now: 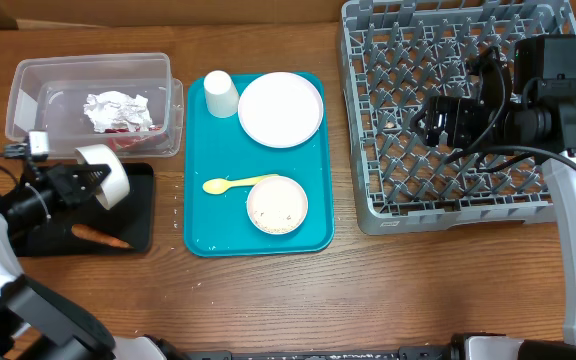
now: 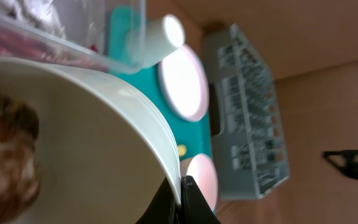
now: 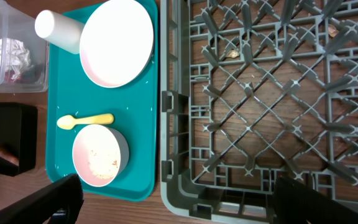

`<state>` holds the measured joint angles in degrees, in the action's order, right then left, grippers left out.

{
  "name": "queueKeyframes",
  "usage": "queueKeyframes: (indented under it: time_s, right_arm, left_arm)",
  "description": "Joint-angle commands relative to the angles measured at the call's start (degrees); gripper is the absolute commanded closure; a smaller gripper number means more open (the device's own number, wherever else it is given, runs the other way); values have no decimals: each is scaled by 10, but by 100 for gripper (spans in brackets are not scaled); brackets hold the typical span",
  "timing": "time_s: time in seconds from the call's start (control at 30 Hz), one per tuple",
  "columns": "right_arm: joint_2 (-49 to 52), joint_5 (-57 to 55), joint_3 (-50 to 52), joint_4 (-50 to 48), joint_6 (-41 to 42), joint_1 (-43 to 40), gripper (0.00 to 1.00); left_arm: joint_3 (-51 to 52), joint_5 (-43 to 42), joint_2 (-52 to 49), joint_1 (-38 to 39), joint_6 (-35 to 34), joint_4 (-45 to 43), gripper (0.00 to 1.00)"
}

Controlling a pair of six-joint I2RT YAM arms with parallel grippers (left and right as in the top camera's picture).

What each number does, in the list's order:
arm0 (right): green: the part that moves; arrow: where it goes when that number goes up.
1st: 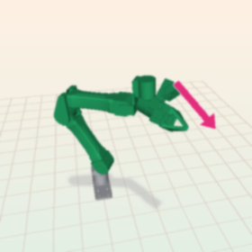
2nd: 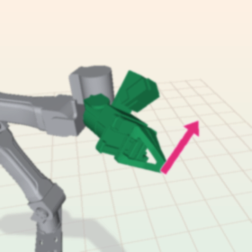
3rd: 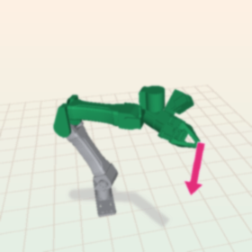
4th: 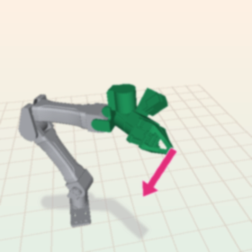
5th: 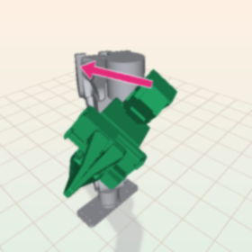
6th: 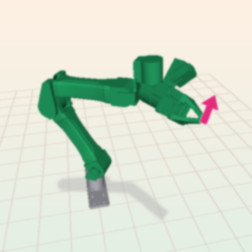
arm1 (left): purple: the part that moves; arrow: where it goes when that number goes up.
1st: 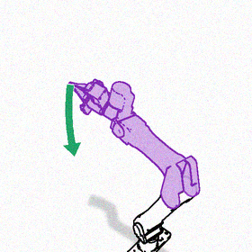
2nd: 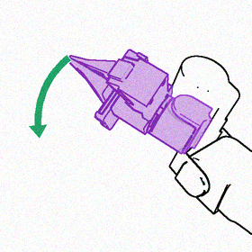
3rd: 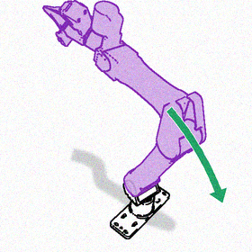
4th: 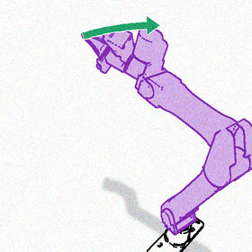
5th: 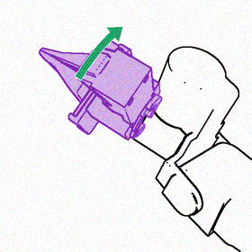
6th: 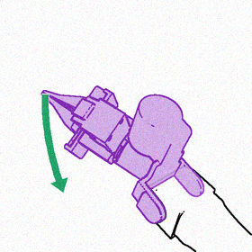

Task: Sort waste into correct bins and load items into the dishwasher
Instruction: 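Tip the scraps bowl over the black tray with the left gripper, then carry the empty white bowl back toward the teal tray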

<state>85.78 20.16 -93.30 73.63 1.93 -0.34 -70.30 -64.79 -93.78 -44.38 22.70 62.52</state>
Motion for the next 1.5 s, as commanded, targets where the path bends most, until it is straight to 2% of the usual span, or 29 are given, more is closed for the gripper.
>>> queueKeyframes:
  time_s: [0.0,0.27,0.5,0.63,0.73,0.83,0.97,1.07,1.13,1.3,1.37,1.47]
  right_arm:
    - [-4,5,-1,-1,2,3,0]
    - [-4,5,-1,13,2,3,0]
    - [-4,5,-1,14,2,3,0]
    - [-4,5,-1,8,2,3,0]
    - [-4,5,-1,8,2,3,0]
    - [-4,5,-1,9,2,3,0]
    - [-4,5,-1,12,2,3,0]
    - [-4,5,-1,17,2,3,0]
    - [-4,5,-1,22,2,3,0]
    - [-4,5,-1,28,2,3,0]
    - [-4,4,-1,28,2,3,0]
    - [-4,3,-1,28,2,3,0]
  left_arm:
    - [8,-126,-52,-17,46,-2,96]
    - [8,-179,-145,-17,84,3,96]
    - [6,-236,-152,-14,91,19,96]
    - [-13,-219,-140,17,120,53,96]
    - [-46,-174,-114,69,125,61,96]
    - [-109,-63,-86,166,55,35,96]
    - [-162,112,-73,293,-103,-67,96]
    - [-186,246,-74,392,-171,-142,96]
    - [-188,330,-74,451,-186,-191,96]
    - [-188,612,-97,584,-182,-280,96]
    - [-188,667,-119,626,-143,-310,96]
    - [-188,680,-158,665,-96,-344,96]
